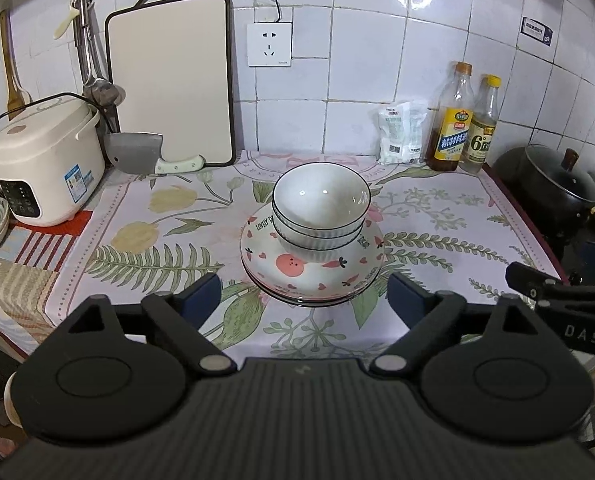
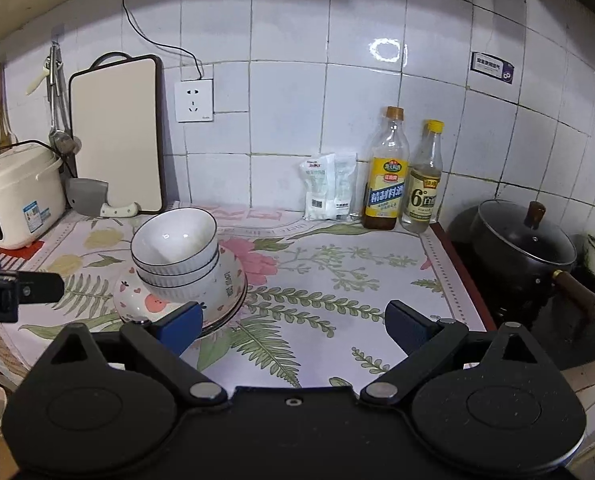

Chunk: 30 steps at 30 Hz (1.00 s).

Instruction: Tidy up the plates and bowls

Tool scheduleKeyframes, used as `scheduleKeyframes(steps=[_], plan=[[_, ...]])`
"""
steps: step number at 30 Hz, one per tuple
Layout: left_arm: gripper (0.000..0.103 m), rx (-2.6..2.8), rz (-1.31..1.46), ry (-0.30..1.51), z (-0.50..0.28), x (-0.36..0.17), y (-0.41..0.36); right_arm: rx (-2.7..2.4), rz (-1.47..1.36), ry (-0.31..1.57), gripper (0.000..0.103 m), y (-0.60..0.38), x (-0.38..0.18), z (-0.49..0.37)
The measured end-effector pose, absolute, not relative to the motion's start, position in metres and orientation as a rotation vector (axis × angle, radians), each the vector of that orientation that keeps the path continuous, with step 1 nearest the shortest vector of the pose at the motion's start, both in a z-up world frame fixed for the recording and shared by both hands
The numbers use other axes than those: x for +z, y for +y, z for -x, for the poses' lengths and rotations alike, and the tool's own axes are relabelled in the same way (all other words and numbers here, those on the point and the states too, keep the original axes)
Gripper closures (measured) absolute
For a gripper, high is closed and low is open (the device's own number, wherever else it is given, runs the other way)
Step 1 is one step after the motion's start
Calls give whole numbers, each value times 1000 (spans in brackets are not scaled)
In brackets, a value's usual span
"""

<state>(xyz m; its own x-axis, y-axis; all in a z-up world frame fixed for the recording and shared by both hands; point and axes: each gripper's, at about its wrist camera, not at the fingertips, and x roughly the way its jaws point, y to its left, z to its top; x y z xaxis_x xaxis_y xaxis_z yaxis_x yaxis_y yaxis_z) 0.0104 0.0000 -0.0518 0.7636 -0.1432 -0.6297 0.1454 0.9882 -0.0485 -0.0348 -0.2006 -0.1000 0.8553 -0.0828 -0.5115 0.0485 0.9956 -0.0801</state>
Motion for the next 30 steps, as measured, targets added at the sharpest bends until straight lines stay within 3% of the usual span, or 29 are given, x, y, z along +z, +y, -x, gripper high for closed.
scheduleKeyframes(steps=[5, 30], plan=[[5, -156, -12, 679, -8, -54, -1, -77, 52, 544, 4, -202, -102, 35], [5, -154, -28, 710, 4, -53, 1, -119, 56, 526, 0, -207, -102, 57]])
